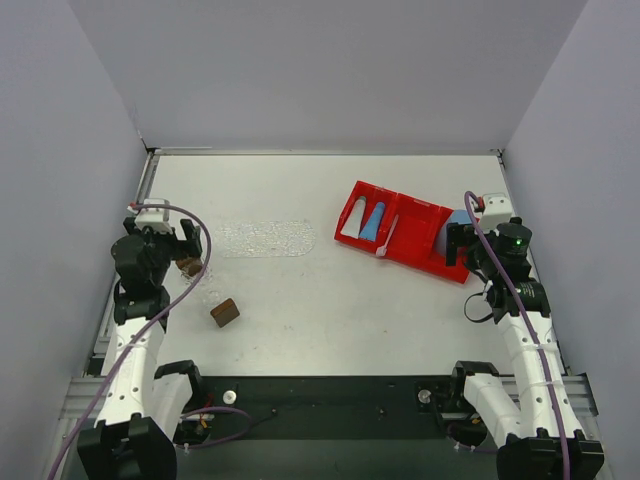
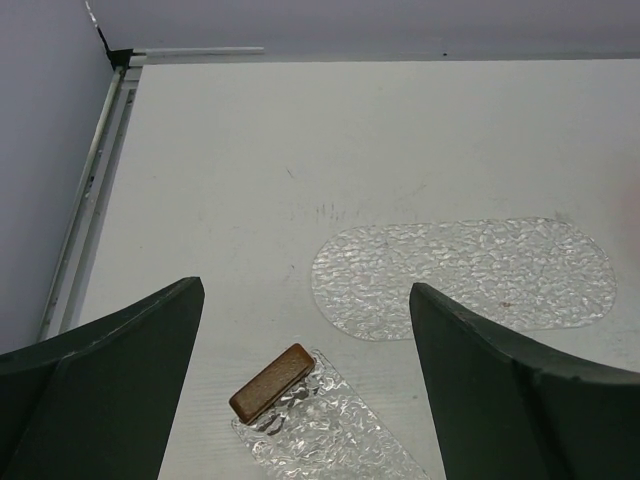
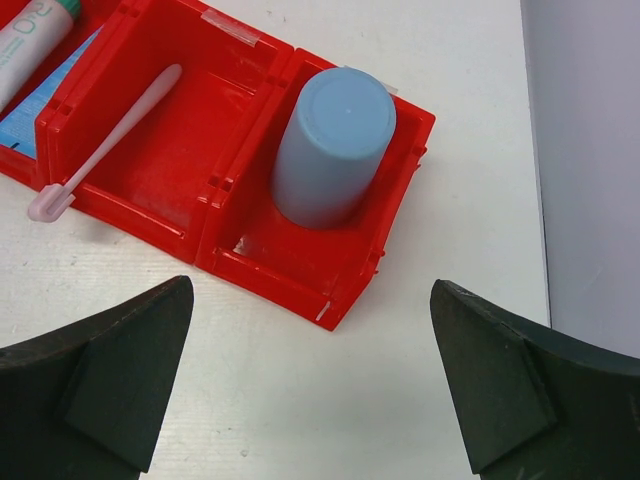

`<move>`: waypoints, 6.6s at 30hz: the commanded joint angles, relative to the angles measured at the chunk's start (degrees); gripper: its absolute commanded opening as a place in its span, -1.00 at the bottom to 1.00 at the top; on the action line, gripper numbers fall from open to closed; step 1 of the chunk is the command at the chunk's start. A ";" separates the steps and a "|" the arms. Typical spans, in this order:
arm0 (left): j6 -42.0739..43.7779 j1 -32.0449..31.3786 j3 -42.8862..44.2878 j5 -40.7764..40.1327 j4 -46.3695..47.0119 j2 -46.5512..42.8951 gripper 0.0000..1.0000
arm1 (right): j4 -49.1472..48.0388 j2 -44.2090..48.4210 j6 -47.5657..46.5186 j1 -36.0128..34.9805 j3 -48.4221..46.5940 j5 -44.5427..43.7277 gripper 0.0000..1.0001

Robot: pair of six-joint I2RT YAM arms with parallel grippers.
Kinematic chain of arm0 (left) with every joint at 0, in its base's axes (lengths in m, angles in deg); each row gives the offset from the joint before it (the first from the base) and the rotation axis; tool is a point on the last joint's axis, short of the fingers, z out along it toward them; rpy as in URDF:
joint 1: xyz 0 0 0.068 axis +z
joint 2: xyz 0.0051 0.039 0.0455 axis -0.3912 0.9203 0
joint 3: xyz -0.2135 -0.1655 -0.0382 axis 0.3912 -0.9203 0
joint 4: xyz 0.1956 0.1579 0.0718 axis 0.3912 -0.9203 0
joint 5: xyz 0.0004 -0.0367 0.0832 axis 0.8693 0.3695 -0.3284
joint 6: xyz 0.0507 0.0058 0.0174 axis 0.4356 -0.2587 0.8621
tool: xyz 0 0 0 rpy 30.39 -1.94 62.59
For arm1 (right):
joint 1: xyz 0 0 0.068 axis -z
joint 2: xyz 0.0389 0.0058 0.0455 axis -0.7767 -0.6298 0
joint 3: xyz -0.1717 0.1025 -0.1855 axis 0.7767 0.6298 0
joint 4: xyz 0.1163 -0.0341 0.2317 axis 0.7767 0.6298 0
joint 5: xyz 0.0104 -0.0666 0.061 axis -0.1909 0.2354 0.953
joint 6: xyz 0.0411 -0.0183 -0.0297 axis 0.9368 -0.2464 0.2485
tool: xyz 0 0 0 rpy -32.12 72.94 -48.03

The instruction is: Prepare toiletry sets of a toothbrush and toothpaste on the tray

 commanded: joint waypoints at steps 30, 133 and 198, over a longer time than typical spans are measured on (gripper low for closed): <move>91.39 1.08 23.06 16.60 -73.23 5.64 0.93 | 4.17 -3.14 -1.75 0.44 -2.91 7.30 1.00; 118.41 6.09 18.68 25.57 -57.53 35.35 0.61 | 6.63 -9.46 -3.42 0.36 -5.20 6.15 1.00; 75.68 -13.42 33.97 8.08 -58.40 40.80 0.77 | 7.33 -11.22 -3.95 0.27 -5.37 6.42 1.00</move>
